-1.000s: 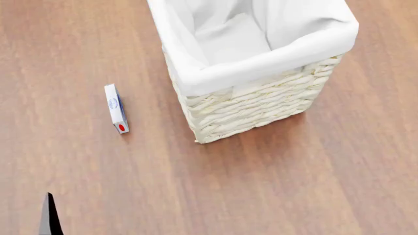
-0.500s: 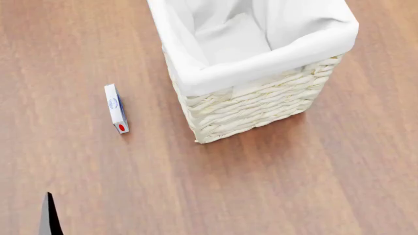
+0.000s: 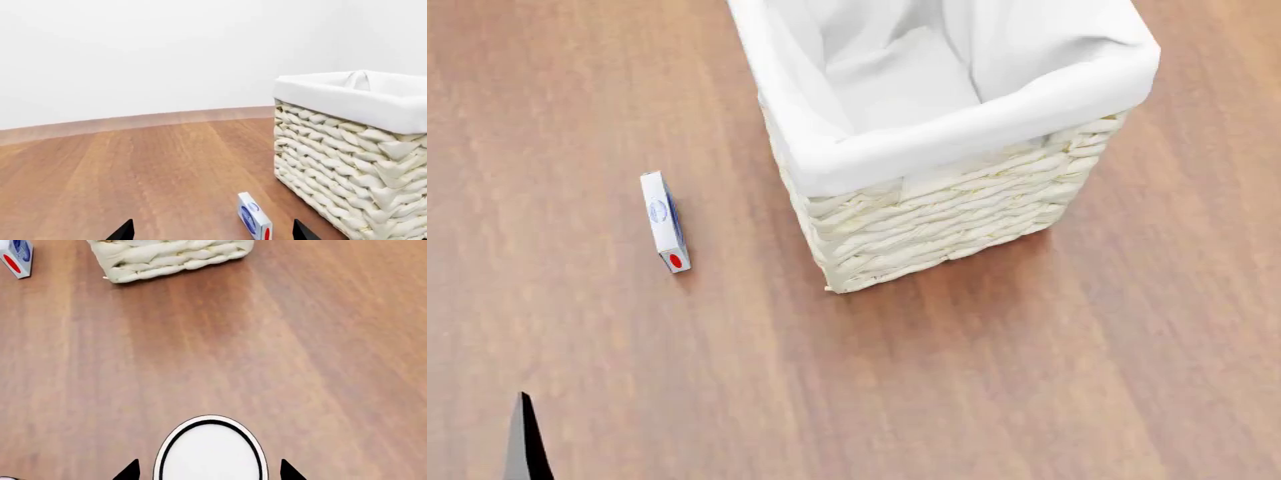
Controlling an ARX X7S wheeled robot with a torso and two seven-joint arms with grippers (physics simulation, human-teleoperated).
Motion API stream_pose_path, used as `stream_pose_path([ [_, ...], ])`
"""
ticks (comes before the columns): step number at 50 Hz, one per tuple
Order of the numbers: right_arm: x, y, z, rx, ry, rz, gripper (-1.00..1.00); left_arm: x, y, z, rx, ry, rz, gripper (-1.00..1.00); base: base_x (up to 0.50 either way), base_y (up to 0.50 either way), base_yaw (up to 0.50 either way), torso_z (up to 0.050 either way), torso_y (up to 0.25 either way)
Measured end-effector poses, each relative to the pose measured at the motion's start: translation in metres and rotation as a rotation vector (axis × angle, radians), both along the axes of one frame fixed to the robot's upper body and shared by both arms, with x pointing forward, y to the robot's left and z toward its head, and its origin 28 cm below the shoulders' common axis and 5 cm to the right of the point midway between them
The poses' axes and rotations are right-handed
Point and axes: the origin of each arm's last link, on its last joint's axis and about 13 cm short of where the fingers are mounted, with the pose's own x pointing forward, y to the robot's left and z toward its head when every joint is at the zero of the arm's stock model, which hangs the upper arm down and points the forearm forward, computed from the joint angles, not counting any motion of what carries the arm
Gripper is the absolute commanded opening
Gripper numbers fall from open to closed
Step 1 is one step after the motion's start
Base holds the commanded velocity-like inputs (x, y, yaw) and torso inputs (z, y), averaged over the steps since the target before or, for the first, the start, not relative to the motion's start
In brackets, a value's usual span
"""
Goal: Pick up the alphabet soup and the cream cheese box, and put them in the basket.
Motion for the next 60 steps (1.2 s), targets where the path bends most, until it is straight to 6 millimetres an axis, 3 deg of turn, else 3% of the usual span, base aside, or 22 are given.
stream_pose_path([
  [37,0.005,-0.001,-0.019,-0.006,0.057,-0.004,1.00,0.001,0.001,-0.002,0.002,0.003,0.007,1.00,0.00,0.00,0.00,0.000,0.000],
  [38,0.005,-0.001,-0.020,-0.006,0.057,-0.004,-1.00,0.001,0.001,-0.002,0.002,0.003,0.007,1.00,0.00,0.00,0.00,0.000,0.000],
  [60,0.005,-0.001,-0.021,0.003,0.053,-0.015,-1.00,0.002,0.001,-0.003,0.002,0.007,0.008,1.00,0.00,0.00,0.00,0.000,0.000],
])
